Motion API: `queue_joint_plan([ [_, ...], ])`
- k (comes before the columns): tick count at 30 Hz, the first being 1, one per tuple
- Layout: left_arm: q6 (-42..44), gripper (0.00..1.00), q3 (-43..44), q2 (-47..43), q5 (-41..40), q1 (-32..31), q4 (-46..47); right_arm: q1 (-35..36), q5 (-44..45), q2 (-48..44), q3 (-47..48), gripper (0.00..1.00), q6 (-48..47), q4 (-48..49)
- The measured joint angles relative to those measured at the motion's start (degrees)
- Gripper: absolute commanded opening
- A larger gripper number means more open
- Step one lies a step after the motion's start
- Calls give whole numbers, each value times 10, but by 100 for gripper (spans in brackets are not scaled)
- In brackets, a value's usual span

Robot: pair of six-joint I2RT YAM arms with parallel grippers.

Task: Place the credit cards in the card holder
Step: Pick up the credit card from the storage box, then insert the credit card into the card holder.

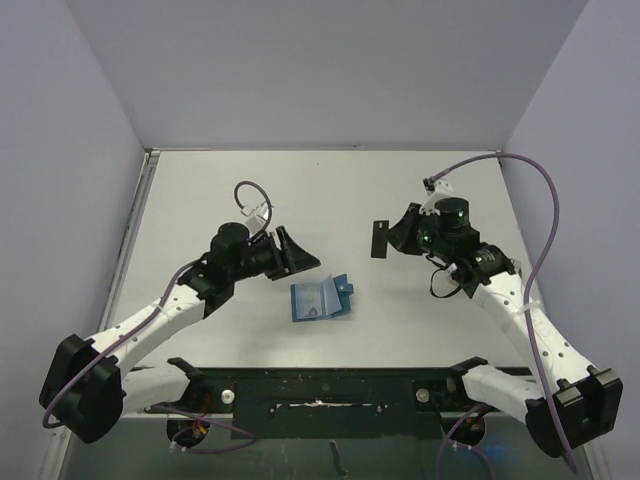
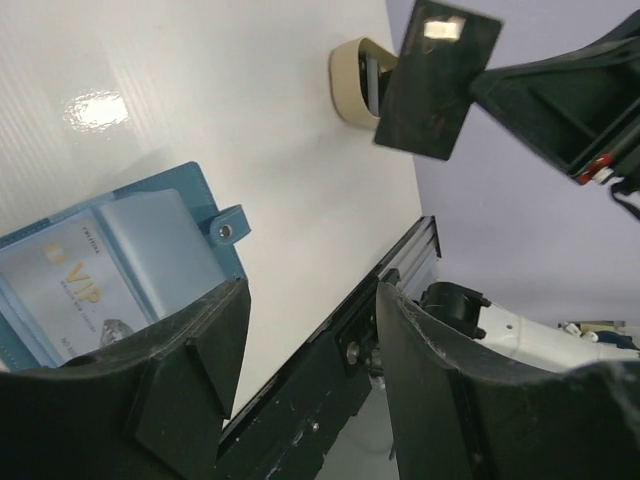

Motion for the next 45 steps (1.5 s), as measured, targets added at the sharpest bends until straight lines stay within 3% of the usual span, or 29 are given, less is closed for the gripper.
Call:
queue_joint_plan([
  [7,-43,49,0,-35,9,0,46,19,-132,-42,-110,0,96,144],
  [13,-75,49,-3,-41,22,0,92,27,-207,-63,-149,0,166,254],
  [27,-140,44,-48,-31,66,0,206,70,-266,-47,-153,0,217,359],
  [29,-147,37,-57,-28,70,0,217,75,-268,-37,-154,0,220,367],
  [35,-158,0,-61,-23,76,1,226,82,-270,-16,-158,0,224,377],
  [41,-161,0,-85,-30,75,8,242,85,-269,-2,-165,9,225,377],
  [45,-165,0,-108,-40,76,15,253,91,-266,9,-165,32,226,376],
])
